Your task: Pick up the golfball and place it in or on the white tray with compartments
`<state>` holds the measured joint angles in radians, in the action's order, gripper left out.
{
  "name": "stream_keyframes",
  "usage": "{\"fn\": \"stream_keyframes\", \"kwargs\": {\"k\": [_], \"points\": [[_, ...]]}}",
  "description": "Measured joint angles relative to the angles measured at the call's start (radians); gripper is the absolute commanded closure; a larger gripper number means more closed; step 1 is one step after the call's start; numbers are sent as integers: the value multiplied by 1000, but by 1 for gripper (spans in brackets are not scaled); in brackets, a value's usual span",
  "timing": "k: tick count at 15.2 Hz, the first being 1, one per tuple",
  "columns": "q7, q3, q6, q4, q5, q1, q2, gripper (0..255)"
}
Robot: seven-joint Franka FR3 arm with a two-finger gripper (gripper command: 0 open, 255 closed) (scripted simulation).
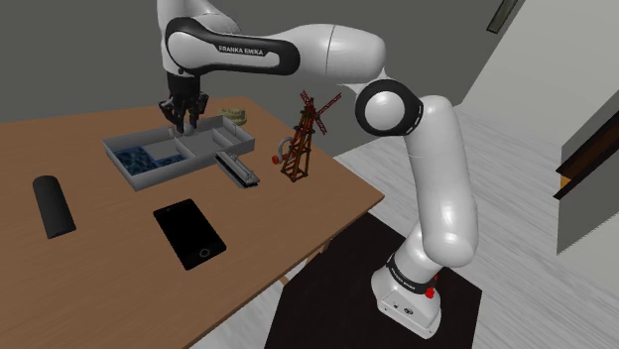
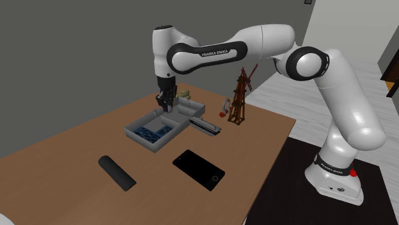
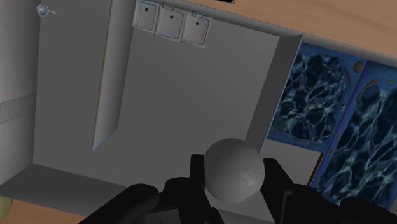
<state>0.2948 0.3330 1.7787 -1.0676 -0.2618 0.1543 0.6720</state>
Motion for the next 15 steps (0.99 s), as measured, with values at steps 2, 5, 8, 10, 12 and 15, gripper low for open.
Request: {"fn": "stream_keyframes", "kwargs": {"k": [2, 5, 8, 10, 12, 15], "points": [[3, -1, 27, -26, -1, -3, 2, 255], [5, 0, 37, -37, -2, -4, -1, 255], [5, 0, 37, -35, -2, -4, -1, 255], [5, 0, 37, -36, -2, -4, 0, 0], [5, -1, 37, -36, -2, -4, 1, 0], [5, -1, 38, -37, -2, -4, 1, 0]]}}
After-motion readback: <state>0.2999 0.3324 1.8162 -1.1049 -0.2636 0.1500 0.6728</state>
